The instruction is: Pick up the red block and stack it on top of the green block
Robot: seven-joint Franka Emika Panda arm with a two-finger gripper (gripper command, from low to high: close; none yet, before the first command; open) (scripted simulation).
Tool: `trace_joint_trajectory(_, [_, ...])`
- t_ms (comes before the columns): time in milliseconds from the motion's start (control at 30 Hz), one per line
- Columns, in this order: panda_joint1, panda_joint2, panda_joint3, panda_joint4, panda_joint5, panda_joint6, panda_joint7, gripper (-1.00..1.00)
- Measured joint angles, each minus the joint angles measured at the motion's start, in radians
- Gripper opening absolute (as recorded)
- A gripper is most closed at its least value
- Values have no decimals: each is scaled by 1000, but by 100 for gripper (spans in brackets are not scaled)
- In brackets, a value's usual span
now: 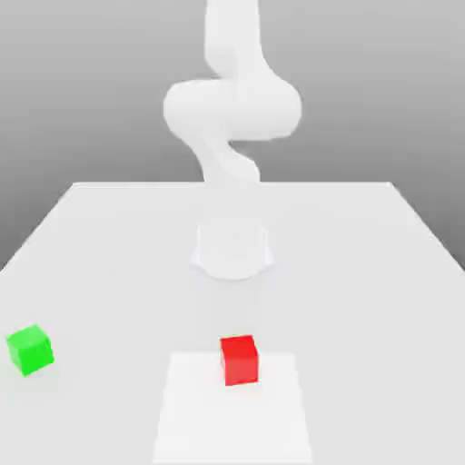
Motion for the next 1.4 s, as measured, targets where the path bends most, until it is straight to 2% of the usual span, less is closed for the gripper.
trace_joint_trajectory(567, [47,609,-25,-501,-5,441,-135,0])
trace_joint_trajectory(800, [41,900,-9,-501,20,680,-163,0])
trace_joint_trajectory(833, [38,924,-7,-498,22,701,-164,-100])
trace_joint_trajectory(1067, [36,924,-5,-498,18,700,-161,-100])
trace_joint_trajectory(1300, [44,694,-20,-531,-3,503,-146,-100])
trace_joint_trajectory(1400, [6,669,-56,-511,8,455,-234,-100])
